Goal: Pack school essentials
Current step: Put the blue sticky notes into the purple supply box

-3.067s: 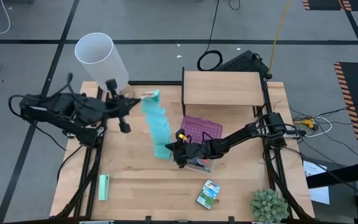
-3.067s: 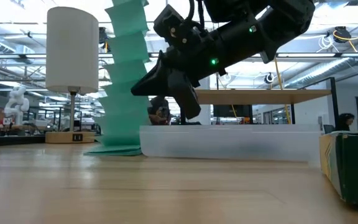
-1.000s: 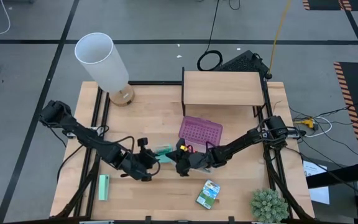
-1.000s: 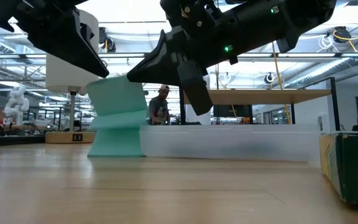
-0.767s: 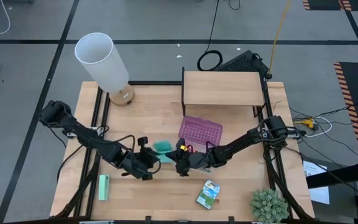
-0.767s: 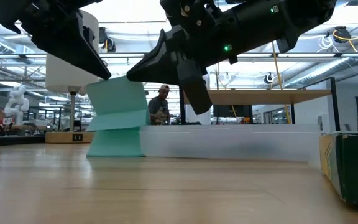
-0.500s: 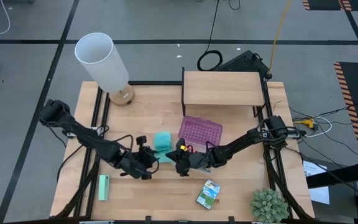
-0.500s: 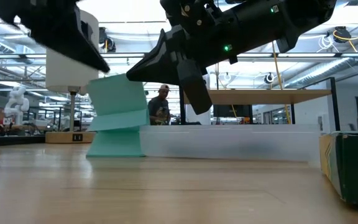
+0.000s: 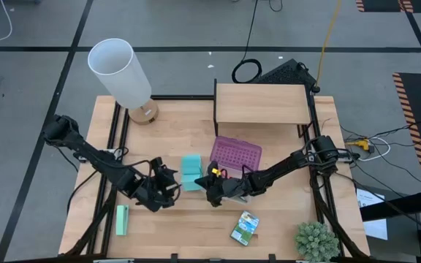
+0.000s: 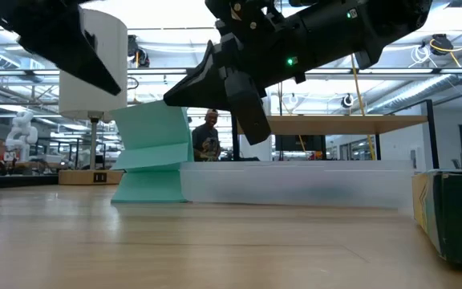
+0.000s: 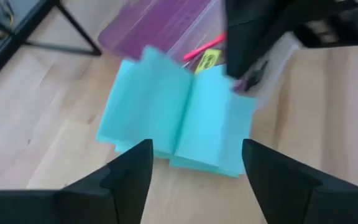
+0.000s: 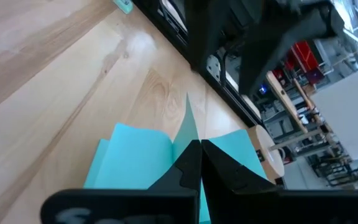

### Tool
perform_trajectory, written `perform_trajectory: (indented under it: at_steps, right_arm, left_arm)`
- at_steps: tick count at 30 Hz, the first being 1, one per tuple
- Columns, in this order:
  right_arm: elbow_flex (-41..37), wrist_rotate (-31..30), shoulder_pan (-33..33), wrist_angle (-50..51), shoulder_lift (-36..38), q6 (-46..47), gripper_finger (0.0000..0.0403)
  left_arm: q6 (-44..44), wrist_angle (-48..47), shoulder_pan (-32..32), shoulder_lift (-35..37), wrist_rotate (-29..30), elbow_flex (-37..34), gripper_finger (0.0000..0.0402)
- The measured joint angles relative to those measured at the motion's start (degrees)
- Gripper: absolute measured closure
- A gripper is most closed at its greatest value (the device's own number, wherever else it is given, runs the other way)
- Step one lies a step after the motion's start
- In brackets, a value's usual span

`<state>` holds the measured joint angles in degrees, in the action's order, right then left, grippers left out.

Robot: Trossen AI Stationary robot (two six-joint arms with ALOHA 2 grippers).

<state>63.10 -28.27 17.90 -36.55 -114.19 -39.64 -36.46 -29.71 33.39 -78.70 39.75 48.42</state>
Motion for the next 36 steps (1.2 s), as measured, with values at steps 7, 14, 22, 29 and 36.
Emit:
perform_trajectory:
  at_steps: [7,14,22,29,36]
  right_arm:
    - [0.01,1.95,-0.87,0.59,0.00,4.54,0.0403]
    - [0.01,4.52,-1.27,1.40,0.00,6.22,0.0403]
    - [-0.01,4.50,-1.72,1.17,0.00,7.50,0.0403]
    - [-0.01,4.44,-1.75,1.17,0.00,7.52,0.0403]
    - [-0.01,2.64,-1.69,1.57,1.35,7.46,0.0370]
  left_arm:
    - [3.27,7.44,3.57,-1.58,4.66,-0.49,0.0149]
    - [10.45,14.30,2.76,-8.11,10.03,-3.65,0.0170]
    - [16.55,18.44,-2.49,-12.67,3.45,-3.65,0.0279]
    - [21.38,20.86,-4.50,-13.02,2.26,-3.20,0.0390]
    - [24.13,19.09,-4.73,-9.36,2.19,-3.13,0.0398]
